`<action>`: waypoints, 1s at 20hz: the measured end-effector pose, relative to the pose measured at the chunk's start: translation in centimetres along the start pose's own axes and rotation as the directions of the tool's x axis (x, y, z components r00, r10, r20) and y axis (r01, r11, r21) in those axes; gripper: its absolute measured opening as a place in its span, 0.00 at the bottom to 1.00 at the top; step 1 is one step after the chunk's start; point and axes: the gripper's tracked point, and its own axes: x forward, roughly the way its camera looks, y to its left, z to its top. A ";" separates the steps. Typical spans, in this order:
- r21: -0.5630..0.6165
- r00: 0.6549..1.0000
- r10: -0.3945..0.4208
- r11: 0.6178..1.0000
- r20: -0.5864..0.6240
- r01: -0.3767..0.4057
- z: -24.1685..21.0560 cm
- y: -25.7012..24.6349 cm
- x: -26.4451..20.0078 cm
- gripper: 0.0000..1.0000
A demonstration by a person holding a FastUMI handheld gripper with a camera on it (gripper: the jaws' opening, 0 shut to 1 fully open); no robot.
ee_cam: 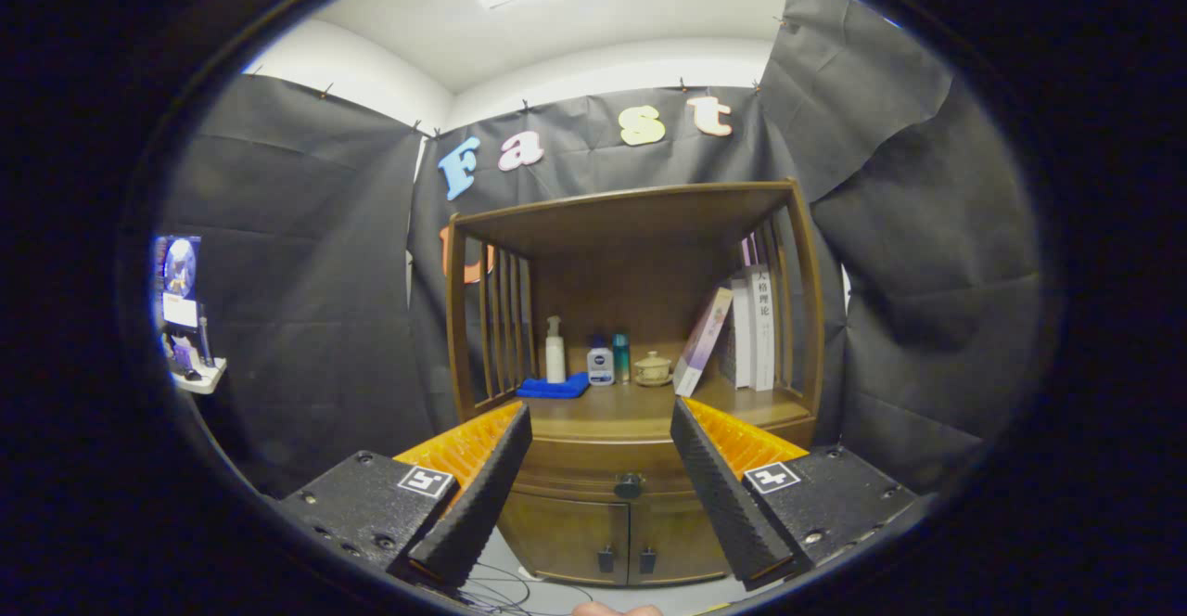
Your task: Pull open the drawer, take out the items inside it, and place them on the countertop above the cabinet.
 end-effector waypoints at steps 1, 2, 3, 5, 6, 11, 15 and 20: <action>-0.002 1.000 -0.002 1.000 0.005 0.002 0.0 -0.3 0.2 0.99; -0.002 1.000 -0.005 1.000 -0.002 0.005 -0.3 -0.5 0.2 0.99; 0.003 1.000 0.000 1.000 -0.009 0.000 -0.8 -0.4 0.4 0.99; 0.006 1.000 0.013 1.000 -0.011 -0.013 -1.3 0.1 1.0 0.99; -0.002 1.000 0.009 1.000 -0.007 -0.009 -1.5 0.1 1.4 0.99; -0.054 1.000 -0.009 0.998 -0.002 0.009 -3.5 -0.2 3.6 0.99; -0.067 0.998 -0.020 0.998 -0.055 0.016 -6.6 -0.6 5.7 0.99; -0.057 0.992 -0.021 0.998 -0.122 0.014 -10.9 -0.8 9.0 0.99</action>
